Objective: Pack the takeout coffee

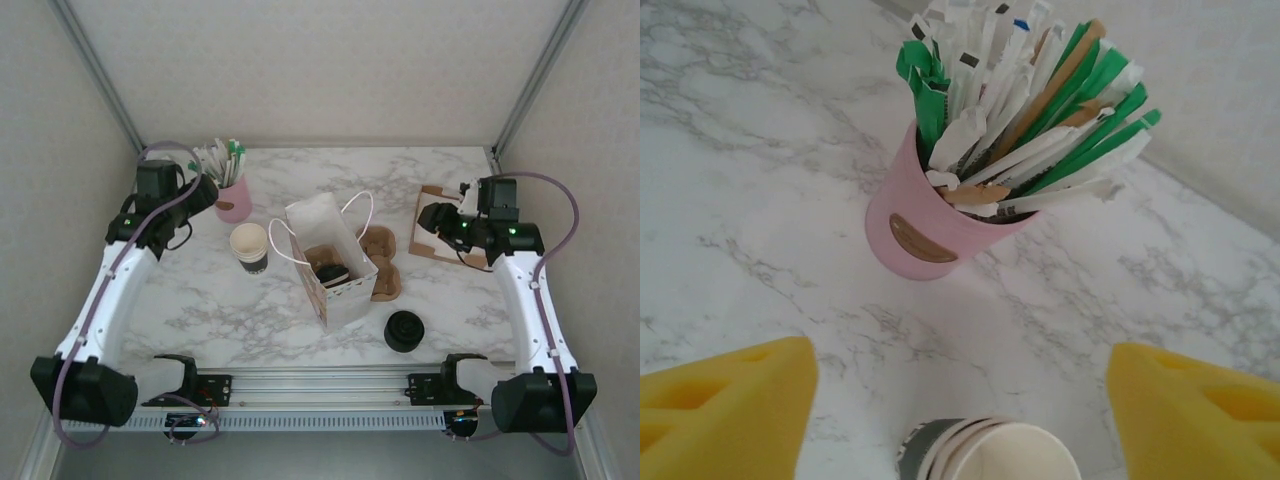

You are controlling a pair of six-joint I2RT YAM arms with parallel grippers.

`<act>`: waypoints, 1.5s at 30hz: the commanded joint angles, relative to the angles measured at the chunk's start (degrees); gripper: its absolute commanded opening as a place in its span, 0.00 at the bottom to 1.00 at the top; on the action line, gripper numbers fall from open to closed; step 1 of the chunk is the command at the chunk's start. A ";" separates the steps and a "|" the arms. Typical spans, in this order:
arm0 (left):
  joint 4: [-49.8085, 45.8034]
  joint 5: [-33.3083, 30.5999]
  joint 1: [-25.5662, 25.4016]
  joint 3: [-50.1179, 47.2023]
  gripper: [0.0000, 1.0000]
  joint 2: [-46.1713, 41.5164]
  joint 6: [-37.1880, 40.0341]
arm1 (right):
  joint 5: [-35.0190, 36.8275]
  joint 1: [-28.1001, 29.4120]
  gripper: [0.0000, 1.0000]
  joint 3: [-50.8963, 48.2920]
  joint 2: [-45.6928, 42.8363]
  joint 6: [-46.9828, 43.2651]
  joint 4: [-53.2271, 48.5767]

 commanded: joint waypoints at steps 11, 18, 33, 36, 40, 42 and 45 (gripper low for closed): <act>-6.74 -9.12 -4.28 13.60 0.48 16.46 4.06 | -3.40 -0.51 0.54 -1.04 4.30 -2.58 3.74; -11.55 -15.30 -6.67 21.51 0.37 23.76 5.41 | -3.45 -0.48 0.54 -1.26 5.01 -3.39 4.05; -13.40 -16.94 -6.89 26.73 0.27 29.65 6.79 | -4.11 -0.47 0.54 -1.66 5.74 -3.71 4.63; -13.52 -16.41 -6.94 26.64 0.27 29.60 6.83 | -4.01 -0.47 0.54 -1.66 5.84 -3.84 4.60; -13.98 -16.39 -6.89 26.46 0.27 29.04 6.84 | -4.10 -0.51 0.54 -1.68 5.95 -3.70 4.64; -14.15 -16.30 -6.89 26.29 0.32 28.53 6.84 | -4.26 -0.48 0.54 -1.68 5.92 -3.72 4.70; -14.12 -16.30 -6.89 25.89 0.36 27.89 6.76 | -4.29 -0.47 0.54 -1.67 5.98 -3.73 4.59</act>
